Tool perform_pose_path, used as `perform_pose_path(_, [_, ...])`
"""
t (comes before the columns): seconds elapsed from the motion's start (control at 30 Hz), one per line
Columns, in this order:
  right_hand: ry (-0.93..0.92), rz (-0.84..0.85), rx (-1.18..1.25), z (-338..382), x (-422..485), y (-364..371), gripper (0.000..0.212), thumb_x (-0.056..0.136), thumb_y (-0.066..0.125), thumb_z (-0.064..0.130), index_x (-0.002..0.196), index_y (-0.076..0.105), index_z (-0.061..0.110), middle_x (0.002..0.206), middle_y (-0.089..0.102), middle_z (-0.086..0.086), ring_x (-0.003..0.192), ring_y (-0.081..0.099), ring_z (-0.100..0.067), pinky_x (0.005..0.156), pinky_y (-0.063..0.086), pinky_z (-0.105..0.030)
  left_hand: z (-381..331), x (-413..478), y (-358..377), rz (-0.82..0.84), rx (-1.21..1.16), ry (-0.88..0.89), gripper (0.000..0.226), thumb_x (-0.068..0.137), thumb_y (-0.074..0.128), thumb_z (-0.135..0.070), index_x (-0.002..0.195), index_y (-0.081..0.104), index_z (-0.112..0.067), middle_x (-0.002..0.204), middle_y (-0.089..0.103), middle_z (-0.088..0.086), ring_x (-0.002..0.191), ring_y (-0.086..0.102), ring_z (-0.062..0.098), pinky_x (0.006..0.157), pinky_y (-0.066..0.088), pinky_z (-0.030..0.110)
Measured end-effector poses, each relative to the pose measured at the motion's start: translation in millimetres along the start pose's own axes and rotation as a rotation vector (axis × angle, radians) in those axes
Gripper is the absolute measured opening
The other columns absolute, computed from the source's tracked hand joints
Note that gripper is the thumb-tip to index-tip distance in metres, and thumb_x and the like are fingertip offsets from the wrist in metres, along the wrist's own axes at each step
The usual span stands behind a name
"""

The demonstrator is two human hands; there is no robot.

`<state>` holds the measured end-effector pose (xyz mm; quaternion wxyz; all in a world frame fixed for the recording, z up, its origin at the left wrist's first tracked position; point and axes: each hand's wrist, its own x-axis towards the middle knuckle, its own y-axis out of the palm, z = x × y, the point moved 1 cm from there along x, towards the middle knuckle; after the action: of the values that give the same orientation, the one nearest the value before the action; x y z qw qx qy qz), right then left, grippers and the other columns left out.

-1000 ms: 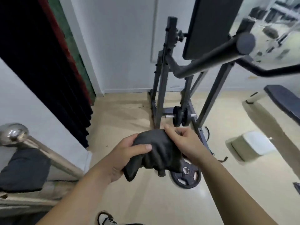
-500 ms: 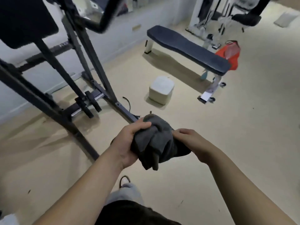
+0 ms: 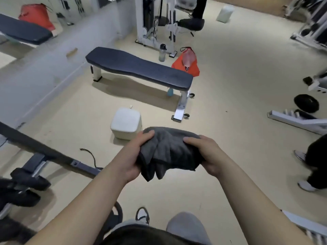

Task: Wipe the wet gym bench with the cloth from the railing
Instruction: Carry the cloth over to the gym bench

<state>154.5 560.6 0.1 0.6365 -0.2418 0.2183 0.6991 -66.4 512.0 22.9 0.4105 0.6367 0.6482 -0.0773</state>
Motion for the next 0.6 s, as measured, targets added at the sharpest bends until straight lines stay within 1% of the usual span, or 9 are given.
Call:
perform_pose_path(0.07, [0.019, 0.017, 0.05, 23.0, 24.6, -11.0, 0.031, 0.088, 0.074, 0.013, 0.117, 0.07, 0.004, 0.109, 0.08, -0.016, 0.096, 0.077, -0.032, 0.081, 0.061, -0.04, -25.3, 36.4, 18.6, 0.025, 0.013, 0.036, 0.029, 0.096, 0.064, -0.028, 0.122, 0.064, -0.015, 0.121, 0.074, 0.012, 0.097, 0.076, 0.02, 0.07, 0.059, 0.032])
perform_pose_path(0.1, [0.027, 0.031, 0.078, 33.2, 40.6, -17.8, 0.032, 0.088, 0.072, 0.01, 0.119, 0.07, 0.003, 0.113, 0.079, -0.018, 0.103, 0.076, -0.035, 0.087, 0.059, -0.043, -37.0, 57.4, 26.4, 0.037, 0.031, 0.046, 0.033, 0.096, 0.064, -0.025, 0.126, 0.063, -0.014, 0.125, 0.072, 0.013, 0.107, 0.073, 0.023, 0.079, 0.057, 0.034])
perform_pose_path(0.13, [0.023, 0.043, 0.105, 42.4, 58.1, -25.0, 0.036, 0.087, 0.07, 0.007, 0.122, 0.068, 0.002, 0.117, 0.077, -0.02, 0.109, 0.074, -0.038, 0.092, 0.058, -0.046, -46.4, 80.8, 32.3, 0.038, 0.058, 0.054, 0.033, 0.095, 0.065, -0.022, 0.127, 0.062, -0.015, 0.124, 0.072, 0.012, 0.109, 0.072, 0.023, 0.082, 0.056, 0.035])
perform_pose_path(0.23, [-0.001, 0.042, 0.171, 71.3, 118.5, -40.1, 0.047, 0.083, 0.07, 0.003, 0.13, 0.064, 0.008, 0.127, 0.073, -0.022, 0.12, 0.069, -0.042, 0.1, 0.057, -0.051, -71.7, 144.2, 51.6, 0.019, 0.162, 0.06, 0.035, 0.09, 0.067, -0.012, 0.125, 0.065, -0.02, 0.119, 0.074, 0.009, 0.099, 0.074, 0.022, 0.072, 0.055, 0.033])
perform_pose_path(0.3, [-0.006, -0.01, 0.199, 97.6, 160.8, -46.4, 0.042, 0.086, 0.067, -0.002, 0.126, 0.066, 0.012, 0.122, 0.075, -0.019, 0.113, 0.073, -0.037, 0.098, 0.059, -0.05, -88.2, 183.8, 62.7, 0.011, 0.223, 0.068, 0.04, 0.086, 0.07, -0.008, 0.122, 0.066, -0.025, 0.117, 0.074, 0.01, 0.1, 0.073, 0.03, 0.073, 0.053, 0.038])
perform_pose_path(0.37, [-0.004, -0.022, 0.186, 124.8, 201.7, -49.3, 0.035, 0.089, 0.064, -0.005, 0.118, 0.07, 0.014, 0.113, 0.078, -0.017, 0.099, 0.075, -0.032, 0.089, 0.063, -0.044, -104.7, 219.6, 68.3, -0.024, 0.271, 0.07, 0.043, 0.084, 0.07, -0.005, 0.121, 0.067, -0.027, 0.115, 0.075, 0.01, 0.102, 0.072, 0.034, 0.073, 0.053, 0.04])
perform_pose_path(0.43, [0.012, 0.012, 0.139, 152.2, 245.5, -49.1, 0.03, 0.089, 0.066, -0.004, 0.112, 0.073, 0.014, 0.108, 0.08, -0.016, 0.095, 0.077, -0.032, 0.086, 0.064, -0.044, -124.0, 251.6, 74.1, -0.093, 0.26, 0.066, 0.04, 0.084, 0.067, 0.0, 0.118, 0.068, -0.021, 0.11, 0.076, 0.013, 0.091, 0.073, 0.032, 0.066, 0.052, 0.034])
perform_pose_path(0.53, [0.029, 0.082, 0.052, 191.5, 302.6, -42.4, 0.028, 0.086, 0.072, 0.003, 0.114, 0.073, 0.008, 0.109, 0.08, -0.019, 0.102, 0.077, -0.036, 0.09, 0.063, -0.048, -152.9, 289.7, 81.4, -0.259, 0.205, 0.021, 0.033, 0.082, 0.068, 0.001, 0.114, 0.067, -0.008, 0.094, 0.076, 0.015, 0.07, 0.07, 0.025, 0.055, 0.05, 0.027])
perform_pose_path(0.6, [0.04, 0.122, 0.017, 217.0, 334.6, -32.7, 0.03, 0.085, 0.075, 0.006, 0.116, 0.071, 0.006, 0.11, 0.08, -0.018, 0.098, 0.078, -0.033, 0.083, 0.064, -0.045, -174.0, 312.1, 81.3, -0.34, 0.161, -0.001, 0.034, 0.079, 0.071, -0.001, 0.113, 0.068, -0.005, 0.091, 0.078, 0.015, 0.068, 0.07, 0.024, 0.053, 0.051, 0.026])
